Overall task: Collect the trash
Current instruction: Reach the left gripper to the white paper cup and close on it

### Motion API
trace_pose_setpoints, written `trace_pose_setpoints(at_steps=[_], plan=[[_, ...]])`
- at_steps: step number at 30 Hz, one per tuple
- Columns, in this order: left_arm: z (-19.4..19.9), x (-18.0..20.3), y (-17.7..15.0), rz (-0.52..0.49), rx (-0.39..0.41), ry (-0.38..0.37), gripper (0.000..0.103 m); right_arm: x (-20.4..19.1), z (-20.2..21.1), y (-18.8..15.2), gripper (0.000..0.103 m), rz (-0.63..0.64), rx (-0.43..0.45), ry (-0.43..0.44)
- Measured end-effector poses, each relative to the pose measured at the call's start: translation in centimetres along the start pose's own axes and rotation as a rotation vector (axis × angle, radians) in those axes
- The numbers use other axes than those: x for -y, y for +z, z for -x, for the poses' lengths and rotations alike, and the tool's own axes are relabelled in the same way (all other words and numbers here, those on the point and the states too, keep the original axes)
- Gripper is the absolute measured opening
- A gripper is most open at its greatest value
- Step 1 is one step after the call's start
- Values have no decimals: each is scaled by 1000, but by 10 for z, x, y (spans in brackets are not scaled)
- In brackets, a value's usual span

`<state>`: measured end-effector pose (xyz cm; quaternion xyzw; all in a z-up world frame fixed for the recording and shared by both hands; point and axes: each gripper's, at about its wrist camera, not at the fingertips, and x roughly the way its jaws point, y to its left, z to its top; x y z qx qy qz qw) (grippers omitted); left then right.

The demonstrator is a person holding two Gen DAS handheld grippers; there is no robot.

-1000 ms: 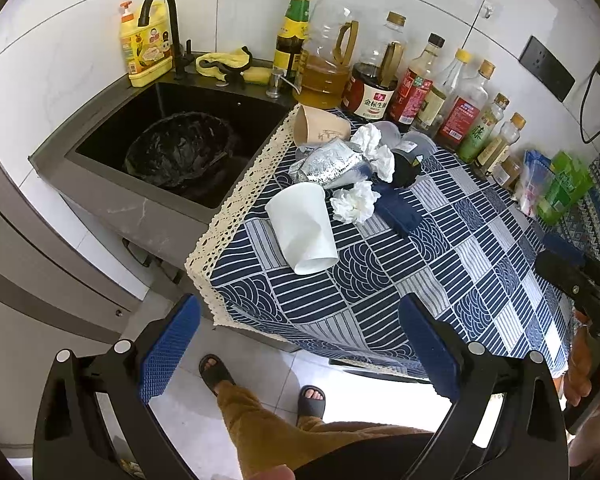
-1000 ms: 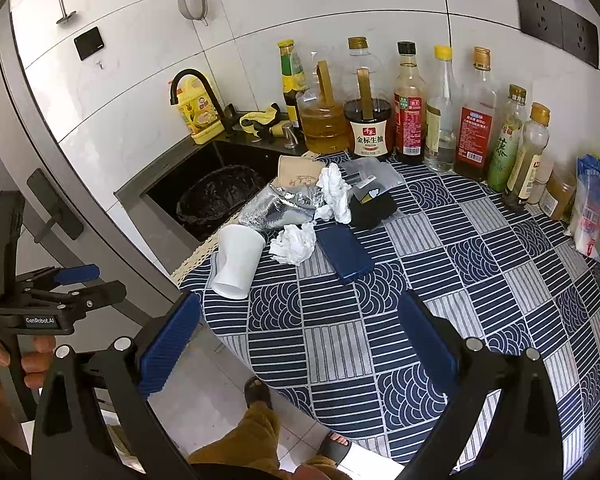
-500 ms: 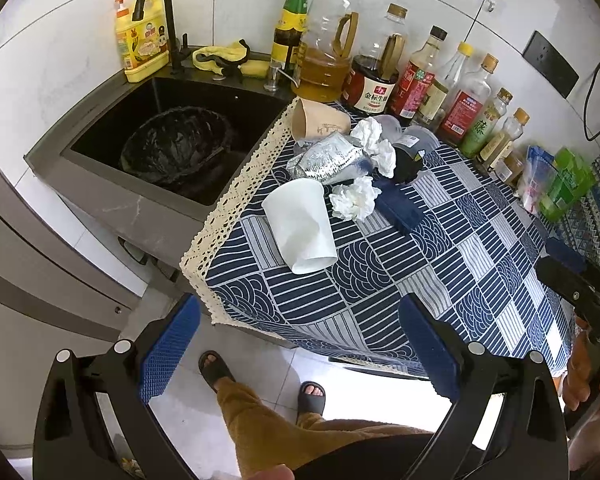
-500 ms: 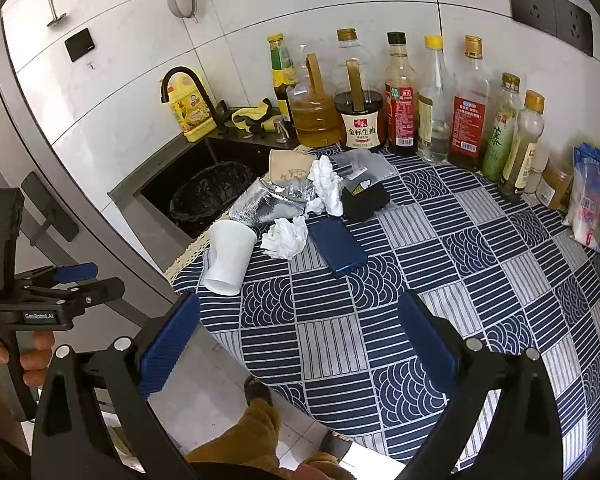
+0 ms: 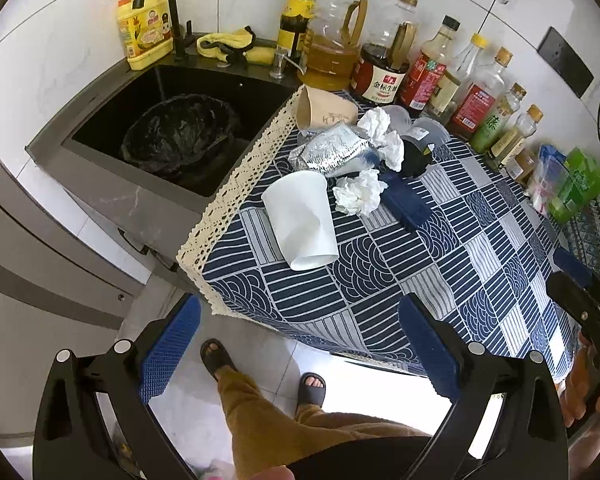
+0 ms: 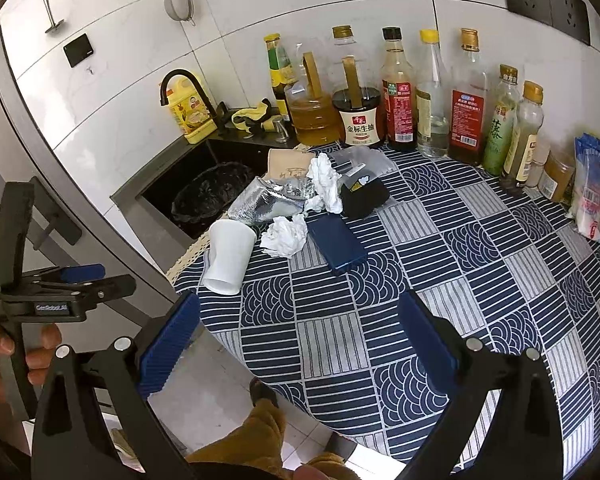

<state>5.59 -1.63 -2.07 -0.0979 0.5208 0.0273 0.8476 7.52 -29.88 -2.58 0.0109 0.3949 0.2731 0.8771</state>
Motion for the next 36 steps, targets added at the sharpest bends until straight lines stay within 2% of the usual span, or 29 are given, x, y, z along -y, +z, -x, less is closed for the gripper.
trace_pose_setpoints(at_steps=[4, 7, 11, 14, 17, 24, 26, 30, 36], plan=[[-6, 5, 6, 17, -25, 29, 96, 2, 1, 0, 98, 19, 23, -16], [-12, 12, 12, 13, -37, 40, 96, 8, 1, -1, 98, -2, 16, 10], [-29, 19, 21, 13, -65, 57, 96, 15, 0, -2, 98, -16, 21, 9], [-41, 24, 26, 17, -93, 35, 96, 20, -4, -4, 98, -38, 6, 25], [-61, 28, 34, 7, -113, 72, 96, 24, -8, -3, 98, -39, -5, 26], [-115, 10, 56, 93, -205, 63, 95, 35, -17, 2, 98, -55, -19, 32], [-128, 5, 62, 104, -220, 83, 95, 38, -20, 2, 98, -61, -25, 37], [-151, -6, 73, 161, -270, 50, 95, 43, -27, 3, 98, -70, -34, 42], [-169, -7, 79, 154, -317, 78, 79, 51, -44, 13, 98, -82, -69, 69]])
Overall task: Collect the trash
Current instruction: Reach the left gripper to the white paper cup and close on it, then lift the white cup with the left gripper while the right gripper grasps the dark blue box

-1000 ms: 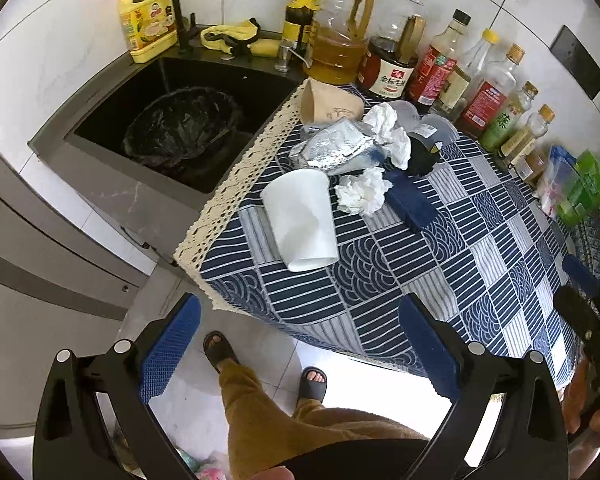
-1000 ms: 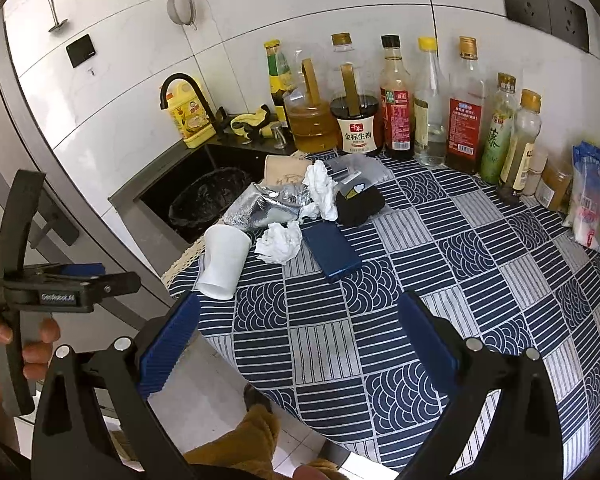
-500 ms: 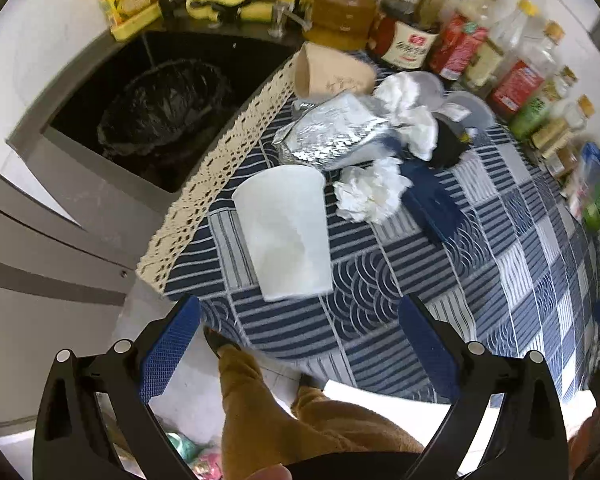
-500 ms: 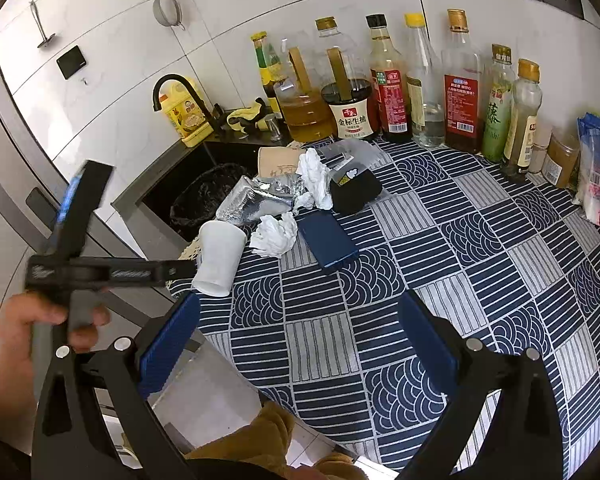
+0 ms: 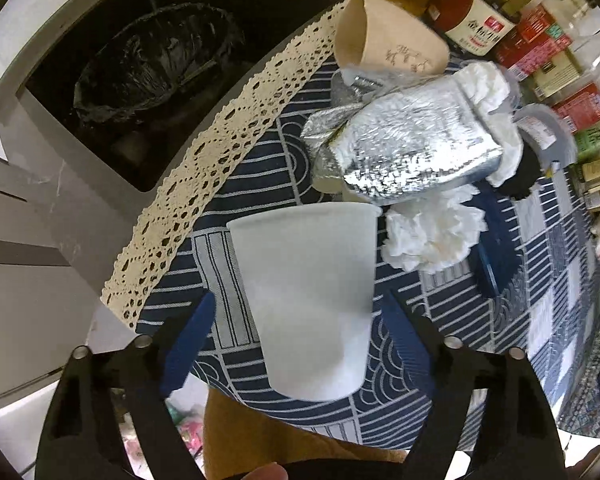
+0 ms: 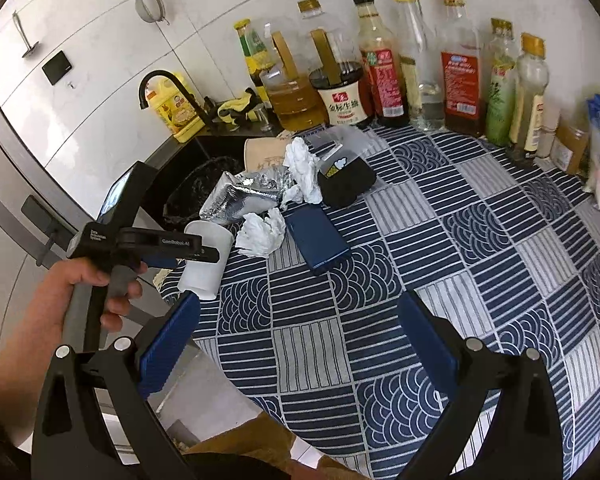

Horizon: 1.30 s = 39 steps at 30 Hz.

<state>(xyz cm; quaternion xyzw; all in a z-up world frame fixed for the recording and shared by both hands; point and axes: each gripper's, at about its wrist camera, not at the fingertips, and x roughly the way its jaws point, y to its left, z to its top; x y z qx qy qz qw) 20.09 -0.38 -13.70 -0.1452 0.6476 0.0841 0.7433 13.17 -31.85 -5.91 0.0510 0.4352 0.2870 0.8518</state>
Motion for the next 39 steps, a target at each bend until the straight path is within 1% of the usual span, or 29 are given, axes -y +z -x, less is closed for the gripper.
trace_pose_setpoints(at_steps=[2, 4, 8, 9, 12, 14, 15, 17, 20, 23, 24, 25, 26, 29, 32, 34, 36, 37, 39], plan=[[-2, 0, 1, 4, -7, 2, 76, 1, -6, 8, 98, 10, -5, 6], [-4, 0, 2, 7, -11, 2, 66, 0, -11, 14, 98, 22, -13, 10], [-2, -2, 3, 17, 1, -3, 66, -2, -26, 29, 98, 77, -43, 6], [-2, -2, 1, 16, 6, -4, 66, -3, -31, 32, 98, 95, -56, -6], [2, -6, -4, 23, 10, -32, 65, -6, -50, 41, 98, 153, -91, -16], [6, -10, -7, 24, 19, -50, 65, -6, -69, 44, 98, 178, -141, -11], [7, -11, -9, 25, 22, -54, 65, -5, -83, 46, 98, 194, -185, 2], [11, -15, -13, 32, 29, -73, 65, -5, -108, 50, 98, 227, -249, -3], [18, -17, -19, 36, 38, -87, 65, -7, -130, 56, 98, 267, -310, -7], [24, -21, -27, 43, 52, -95, 65, -11, -145, 60, 97, 325, -331, -39], [24, -24, -28, 44, 53, -97, 65, -12, -148, 60, 94, 339, -342, -43], [24, -26, -28, 49, 55, -99, 65, -13, -154, 60, 87, 357, -357, -54], [24, -29, -29, 56, 57, -105, 65, -14, -158, 61, 84, 368, -372, -67], [25, -34, -36, 69, 56, -122, 65, -13, -171, 63, 79, 379, -417, -89], [25, -33, -41, 46, 62, -131, 65, -8, -187, 64, 79, 337, -456, -116], [25, -34, -43, 44, 64, -140, 65, -6, -196, 64, 71, 315, -479, -114], [26, -34, -45, 33, 72, -135, 65, -7, -203, 64, 69, 303, -500, -117], [26, -34, -46, 28, 74, -135, 65, -8, -207, 63, 64, 310, -514, -130], [27, -36, -46, 30, 72, -150, 65, -10, -214, 61, 58, 326, -535, -161]])
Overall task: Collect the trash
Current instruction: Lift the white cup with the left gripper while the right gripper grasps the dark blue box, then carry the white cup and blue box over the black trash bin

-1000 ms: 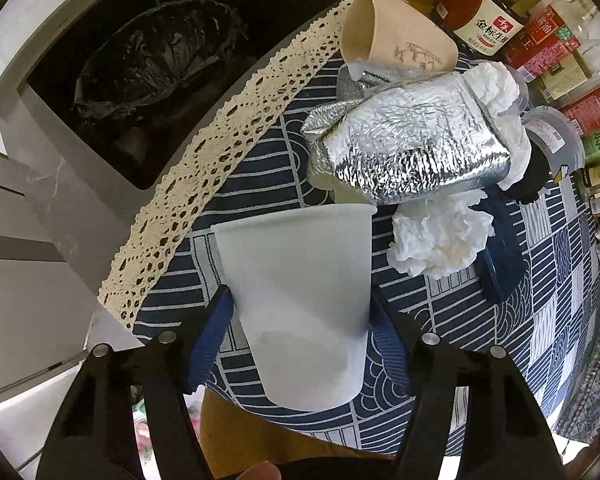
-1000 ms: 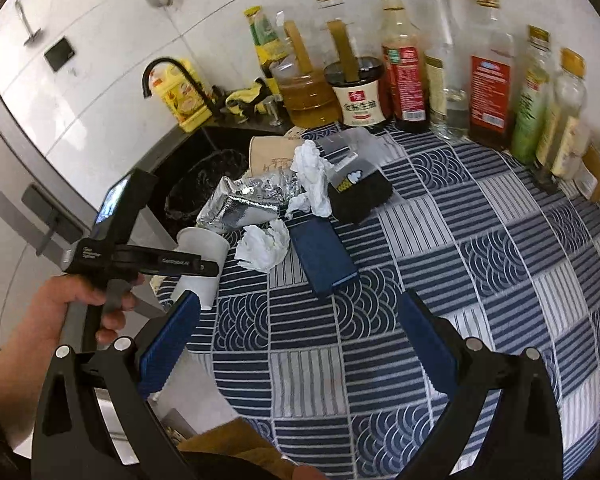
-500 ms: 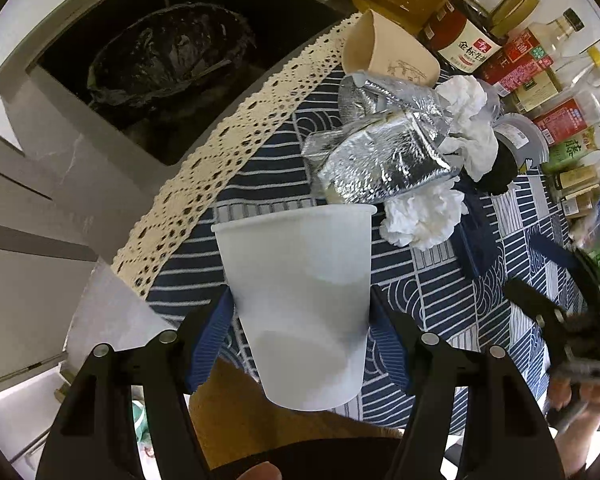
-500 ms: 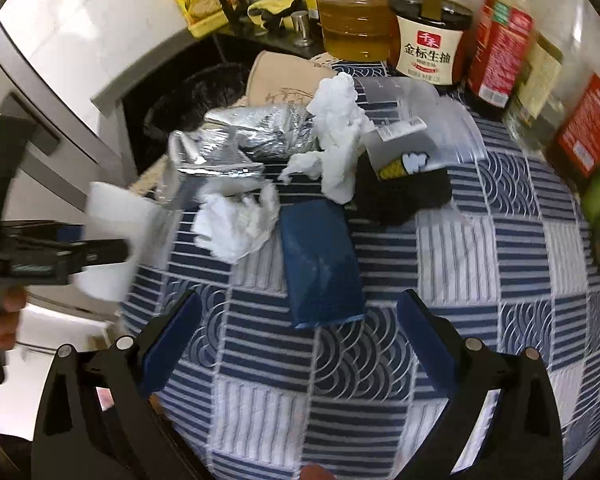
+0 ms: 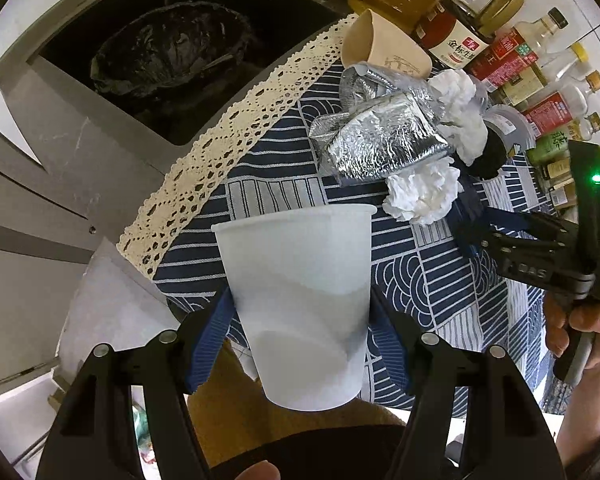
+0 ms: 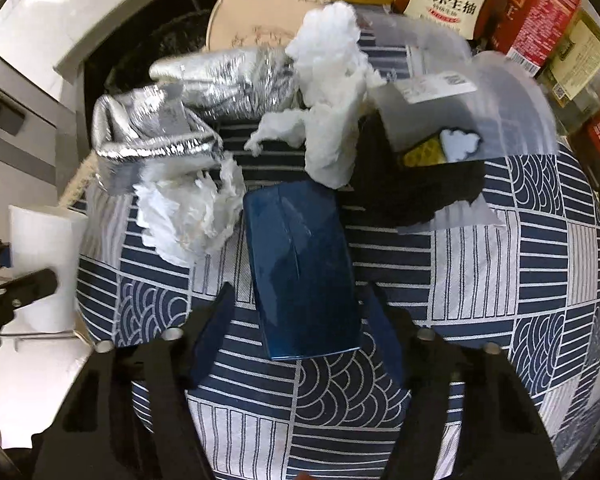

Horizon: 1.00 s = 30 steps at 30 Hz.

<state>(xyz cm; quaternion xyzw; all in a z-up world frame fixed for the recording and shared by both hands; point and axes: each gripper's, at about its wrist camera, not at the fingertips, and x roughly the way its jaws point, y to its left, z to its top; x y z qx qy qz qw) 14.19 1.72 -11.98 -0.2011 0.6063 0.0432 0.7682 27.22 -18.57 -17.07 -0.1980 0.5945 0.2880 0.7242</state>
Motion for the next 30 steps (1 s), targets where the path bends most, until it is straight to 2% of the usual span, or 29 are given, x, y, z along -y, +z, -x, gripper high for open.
trace_pose_setpoints(at_steps=[1, 7, 19, 23, 25, 30], plan=[[0, -2, 0, 5, 0, -5, 66, -2, -3, 1, 54, 4, -10, -13], [2, -6, -1, 18, 0, -15, 66, -2, -7, -6, 53, -41, -20, 3], [22, 5, 3, -13, 30, 18, 66, 6, 18, -53, 53, -125, 55, 162], [29, 4, 7, -22, 44, 15, 66, 2, 38, -57, 53, -134, 86, 187], [31, 2, 11, -25, 48, 2, 66, -7, 61, -49, 53, -138, 109, 185], [31, -11, 34, -62, 53, -19, 66, -17, 86, -33, 53, -186, 179, 190]])
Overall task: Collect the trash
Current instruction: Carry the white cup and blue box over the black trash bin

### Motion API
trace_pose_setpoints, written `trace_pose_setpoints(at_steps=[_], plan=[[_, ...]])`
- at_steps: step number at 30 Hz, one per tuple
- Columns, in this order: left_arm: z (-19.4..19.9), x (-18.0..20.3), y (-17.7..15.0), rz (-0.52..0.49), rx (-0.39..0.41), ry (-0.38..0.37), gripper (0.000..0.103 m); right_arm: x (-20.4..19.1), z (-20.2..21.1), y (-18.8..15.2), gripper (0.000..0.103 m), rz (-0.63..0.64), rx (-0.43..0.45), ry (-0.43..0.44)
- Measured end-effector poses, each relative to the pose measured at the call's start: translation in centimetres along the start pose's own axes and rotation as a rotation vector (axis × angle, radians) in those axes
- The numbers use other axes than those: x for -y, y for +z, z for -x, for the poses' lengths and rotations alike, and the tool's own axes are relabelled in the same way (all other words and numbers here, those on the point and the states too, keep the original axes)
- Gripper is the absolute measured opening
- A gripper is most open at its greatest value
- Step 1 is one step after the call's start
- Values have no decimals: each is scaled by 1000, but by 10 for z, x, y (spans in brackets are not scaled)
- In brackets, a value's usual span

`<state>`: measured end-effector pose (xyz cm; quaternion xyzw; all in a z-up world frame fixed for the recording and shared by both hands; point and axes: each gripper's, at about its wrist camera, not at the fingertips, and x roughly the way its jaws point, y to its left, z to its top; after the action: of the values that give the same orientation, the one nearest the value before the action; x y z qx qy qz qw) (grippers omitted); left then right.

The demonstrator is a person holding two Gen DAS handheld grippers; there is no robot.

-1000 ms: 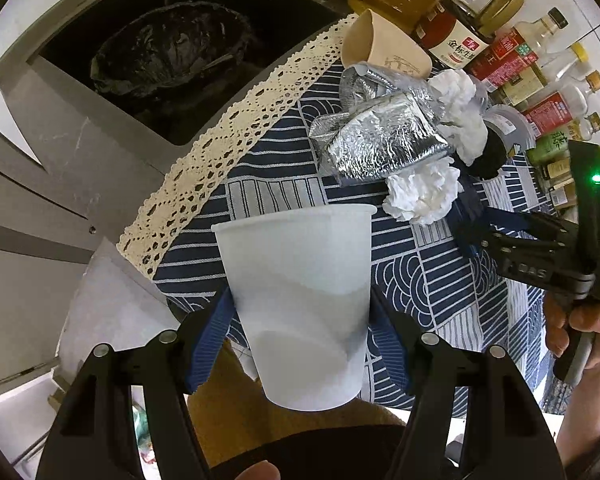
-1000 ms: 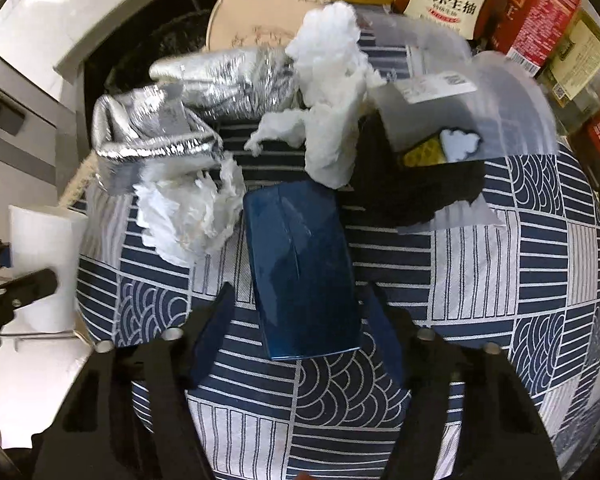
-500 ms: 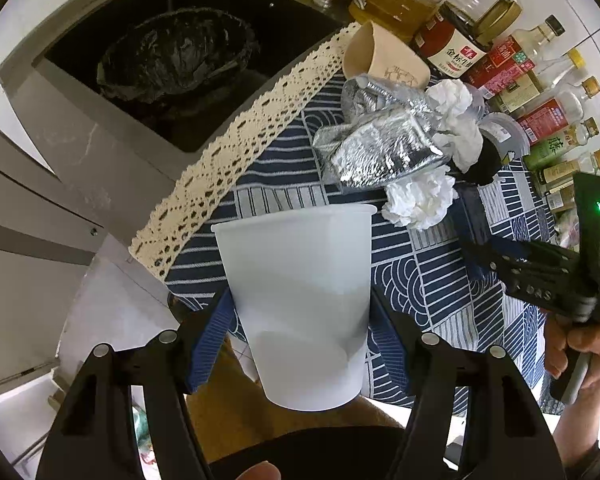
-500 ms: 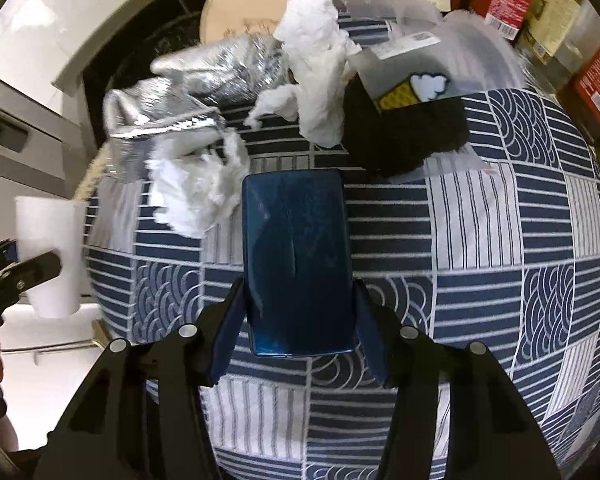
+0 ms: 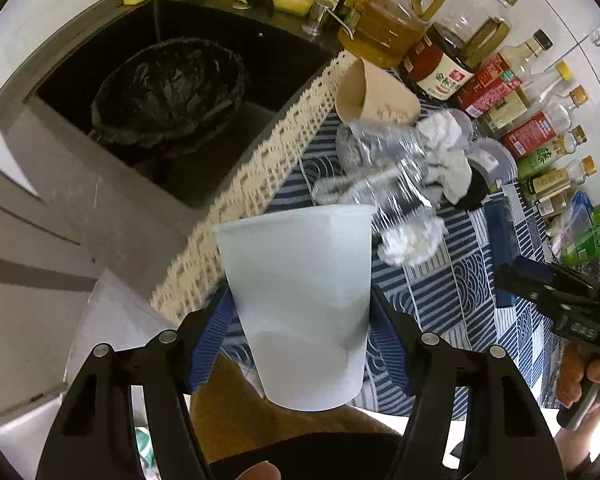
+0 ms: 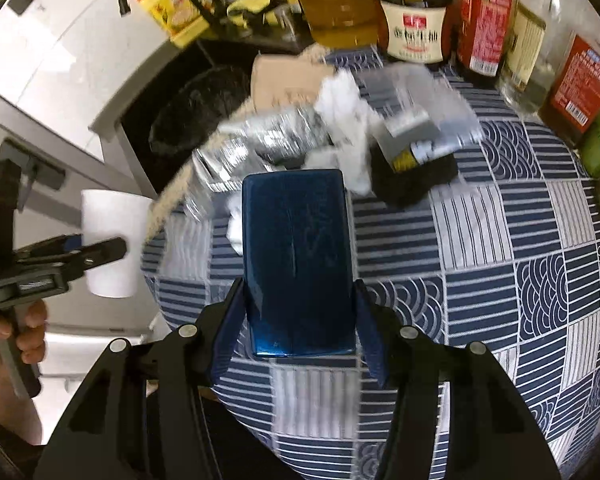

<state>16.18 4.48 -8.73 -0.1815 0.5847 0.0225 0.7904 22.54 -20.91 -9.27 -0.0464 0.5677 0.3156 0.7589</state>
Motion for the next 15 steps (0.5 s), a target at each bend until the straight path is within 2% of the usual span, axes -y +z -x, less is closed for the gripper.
trace_pose_setpoints(at_steps=[4, 7, 15], plan=[[-1, -19, 25, -13, 0, -31, 66, -17, 15, 29, 53, -3, 40, -14], [3, -33, 46, -36, 12, -47, 66, -42, 11, 54, 53, 7, 50, -23], [12, -89, 100, -64, 7, -64, 66, -97, -26, 118, 53, -5, 35, -10]])
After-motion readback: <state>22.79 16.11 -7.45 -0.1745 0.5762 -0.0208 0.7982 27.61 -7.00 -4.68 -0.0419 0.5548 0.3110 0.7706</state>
